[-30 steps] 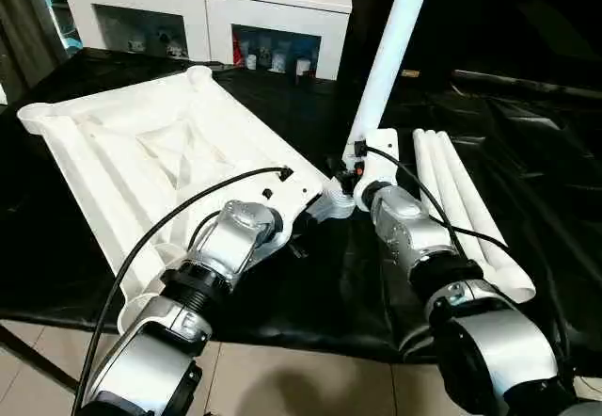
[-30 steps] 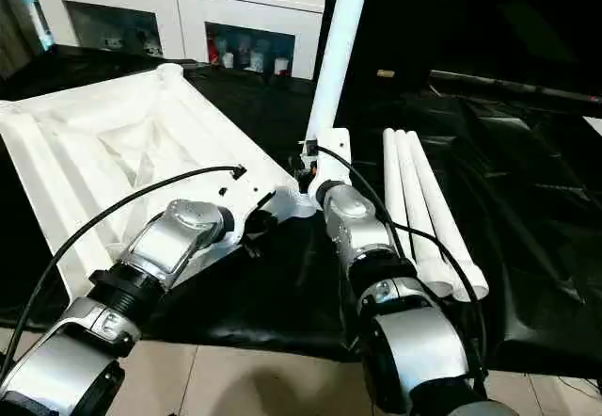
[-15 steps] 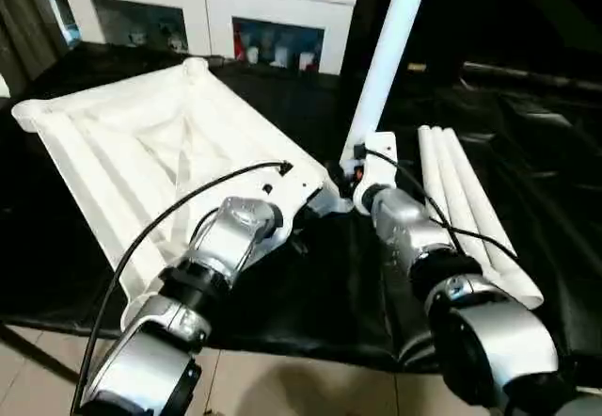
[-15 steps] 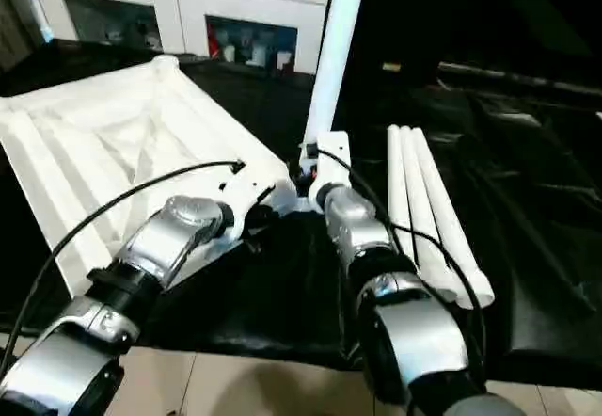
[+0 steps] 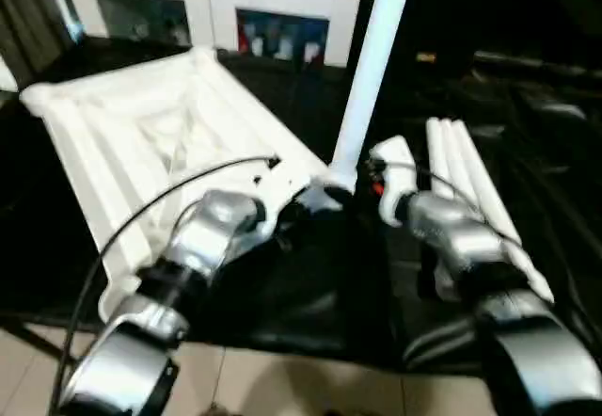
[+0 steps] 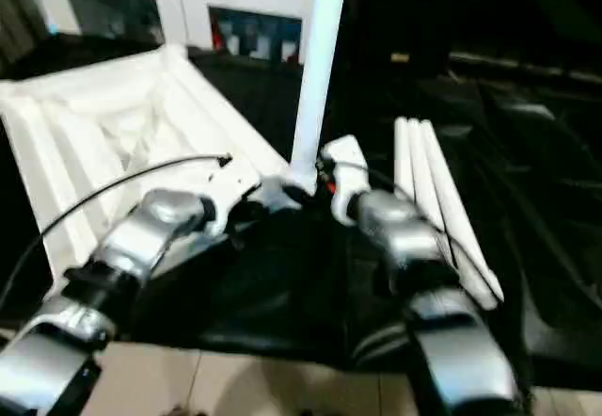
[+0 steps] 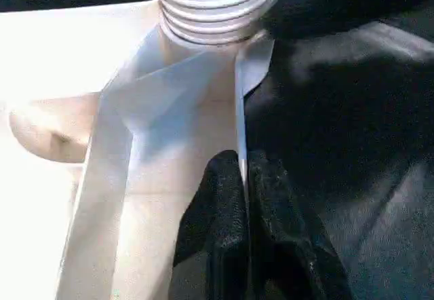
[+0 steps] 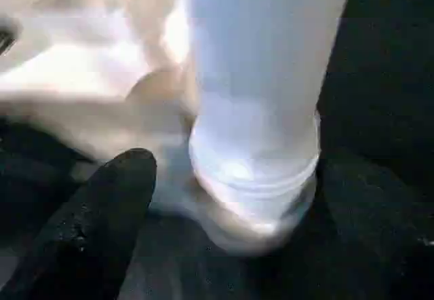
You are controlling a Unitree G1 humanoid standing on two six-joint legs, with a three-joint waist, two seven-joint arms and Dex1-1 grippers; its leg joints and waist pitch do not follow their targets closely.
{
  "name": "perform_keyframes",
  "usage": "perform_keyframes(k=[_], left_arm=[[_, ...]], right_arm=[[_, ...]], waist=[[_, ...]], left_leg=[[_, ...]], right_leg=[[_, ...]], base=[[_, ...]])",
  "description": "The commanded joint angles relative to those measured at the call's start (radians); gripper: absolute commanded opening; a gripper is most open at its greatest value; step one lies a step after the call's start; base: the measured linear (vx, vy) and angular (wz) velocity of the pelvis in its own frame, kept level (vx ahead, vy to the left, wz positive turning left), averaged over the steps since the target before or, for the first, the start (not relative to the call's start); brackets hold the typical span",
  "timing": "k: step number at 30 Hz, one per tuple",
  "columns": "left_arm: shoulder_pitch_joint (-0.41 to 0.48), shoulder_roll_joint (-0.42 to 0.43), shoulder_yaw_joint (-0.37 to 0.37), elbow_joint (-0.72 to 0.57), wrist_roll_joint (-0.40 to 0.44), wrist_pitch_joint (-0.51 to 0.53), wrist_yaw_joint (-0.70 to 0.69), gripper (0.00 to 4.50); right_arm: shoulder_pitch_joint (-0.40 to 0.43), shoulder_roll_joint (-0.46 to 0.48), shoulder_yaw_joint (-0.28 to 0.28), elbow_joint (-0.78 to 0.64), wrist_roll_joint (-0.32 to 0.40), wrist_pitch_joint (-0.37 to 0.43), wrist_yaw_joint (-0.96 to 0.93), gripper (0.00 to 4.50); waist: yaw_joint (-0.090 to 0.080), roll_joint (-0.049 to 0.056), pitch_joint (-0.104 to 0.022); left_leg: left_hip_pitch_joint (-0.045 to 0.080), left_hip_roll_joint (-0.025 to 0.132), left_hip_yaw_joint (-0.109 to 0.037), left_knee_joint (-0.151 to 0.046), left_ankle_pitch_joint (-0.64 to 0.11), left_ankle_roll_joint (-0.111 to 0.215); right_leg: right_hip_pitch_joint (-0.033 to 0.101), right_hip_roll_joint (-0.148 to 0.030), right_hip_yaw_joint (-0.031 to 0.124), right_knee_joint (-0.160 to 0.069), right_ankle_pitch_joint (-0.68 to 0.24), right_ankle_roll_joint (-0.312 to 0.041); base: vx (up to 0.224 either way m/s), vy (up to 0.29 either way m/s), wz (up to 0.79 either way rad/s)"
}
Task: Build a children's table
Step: Rotate leg to tighten
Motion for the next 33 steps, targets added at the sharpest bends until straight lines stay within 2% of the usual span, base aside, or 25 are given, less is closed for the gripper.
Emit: perform_keyframes(k=[1, 3, 4, 5, 7, 10, 13, 17, 21, 22, 23, 28, 29, 33], left_arm=[[0.021, 0.013, -0.017, -0.027, -0.027, -0.064, -0.064, 0.00], [0.025, 0.021, -0.018, -0.031, -0.030, -0.072, -0.079, 0.00], [0.031, 0.031, -0.020, -0.037, -0.035, -0.099, -0.102, 0.00], [0.063, 0.066, -0.030, -0.083, -0.071, -0.168, -0.210, 0.00], [0.081, 0.086, -0.036, -0.108, -0.085, -0.194, -0.263, 0.00], [0.101, 0.102, -0.038, -0.133, -0.095, -0.212, -0.301, 0.00], [0.126, 0.109, -0.032, -0.171, -0.122, -0.209, -0.330, 0.00], [0.147, 0.112, -0.027, -0.198, -0.136, -0.213, -0.345, 0.00], [0.154, 0.115, -0.024, -0.200, -0.132, -0.230, -0.358, 0.00], [0.156, 0.114, -0.020, -0.198, -0.127, -0.232, -0.363, 0.00], [0.156, 0.114, -0.020, -0.199, -0.127, -0.232, -0.363, 0.00], [0.160, 0.113, -0.018, -0.202, -0.117, -0.237, -0.368, 0.00], [0.162, 0.114, -0.019, -0.201, -0.110, -0.250, -0.365, 0.00], [0.167, 0.116, -0.025, -0.195, -0.096, -0.247, -0.354, 0.00]], right_arm=[[0.030, -0.042, 0.028, -0.082, -0.007, -0.007, 0.084, 4.34], [0.042, -0.055, 0.027, -0.104, -0.004, -0.006, 0.101, 4.34], [0.052, -0.066, 0.024, -0.128, 0.001, 0.002, 0.117, 4.34], [0.086, -0.098, 0.027, -0.199, 0.016, 0.019, 0.165, 4.34], [0.104, -0.114, 0.030, -0.233, 0.020, 0.019, 0.187, 4.34], [0.127, -0.125, 0.031, -0.278, 0.027, 0.019, 0.197, 4.34], [0.148, -0.134, 0.042, -0.310, 0.034, 0.019, 0.227, 4.34], [0.173, -0.145, 0.068, -0.328, 0.014, 0.007, 0.266, 4.34], [0.186, -0.150, 0.084, -0.344, 0.005, 0.011, 0.275, 4.34], [0.185, -0.148, 0.086, -0.337, -0.001, 0.008, 0.268, 4.34], [0.184, -0.147, 0.086, -0.336, -0.002, 0.007, 0.267, 4.34], [0.178, -0.143, 0.085, -0.325, -0.005, 0.004, 0.261, 4.34], [0.178, -0.141, 0.085, -0.322, -0.007, 0.003, 0.260, 4.34], [0.177, -0.137, 0.087, -0.313, -0.008, -0.003, 0.254, 4.34]], waist=[[0.008, 0.005, -0.066], [0.008, 0.003, -0.064], [0.008, 0.006, -0.064], [0.008, 0.007, -0.063], [0.011, 0.008, -0.063], [0.017, 0.012, -0.066], [0.020, 0.013, -0.066], [0.020, 0.010, -0.065], [0.020, 0.010, -0.064], [0.019, 0.002, -0.064], [0.021, 0.006, -0.064], [0.021, 0.007, -0.068], [0.020, 0.004, -0.068], [0.021, 0.005, -0.069]], left_leg=[[0.014, 0.074, -0.029, -0.060, -0.085, 0.107], [0.016, 0.076, -0.029, -0.062, -0.117, 0.086], [0.014, 0.073, -0.030, -0.063, -0.122, 0.074], [0.017, 0.075, -0.030, -0.064, -0.124, 0.070], [0.015, 0.076, -0.031, -0.064, -0.110, 0.075], [0.023, 0.075, -0.026, -0.061, -0.090, 0.077], [0.019, 0.078, -0.028, -0.063, -0.086, 0.075], [0.017, 0.073, -0.025, -0.060, -0.092, 0.073], [0.017, 0.071, -0.027, -0.060, -0.115, 0.064], [0.016, 0.071, -0.026, -0.060, -0.117, 0.064], [0.017, 0.071, -0.027, -0.060, -0.112, 0.063], [0.016, 0.071, -0.027, -0.057, -0.077, 0.074], [0.015, 0.070, -0.026, -0.056, -0.069, 0.081], [0.015, 0.069, -0.026, -0.055, -0.071, 0.087]], right_leg=[[0.062, -0.098, 0.068, -0.056, -0.064, -0.258], [0.061, -0.098, 0.069, -0.060, -0.119, -0.246], [0.060, -0.096, 0.069, -0.063, -0.143, -0.241], [0.059, -0.095, 0.070, -0.063, -0.144, -0.236], [0.060, -0.096, 0.070, -0.058, -0.123, -0.233], [0.054, -0.092, 0.071, -0.053, -0.091, -0.245], [0.058, -0.094, 0.070, -0.048, -0.077, -0.250], [0.059, -0.093, 0.071, -0.051, -0.092, -0.246], [0.059, -0.093, 0.071, -0.059, -0.159, -0.222], [0.059, -0.093, 0.070, -0.059, -0.168, -0.218], [0.058, -0.094, 0.071, -0.058, -0.176, -0.215], [0.059, -0.091, 0.070, -0.050, -0.122, -0.223], [0.060, -0.090, 0.070, -0.048, -0.106, -0.227], [0.060, -0.091, 0.069, -0.048, -0.112, -0.227]], base=[[0.000, 0.000, 0.00], [0.000, 0.000, 0.00], [0.000, 0.000, 0.00], [0.000, 0.000, 0.00], [0.000, 0.000, 0.00], [0.000, 0.000, 0.00], [0.000, 0.000, 0.00], [0.000, 0.000, 0.00], [0.000, 0.000, 0.00], [0.000, 0.000, 0.00], [0.000, 0.000, 0.00], [0.000, 0.000, 0.00], [0.000, 0.000, 0.00], [0.000, 0.000, 0.00]])
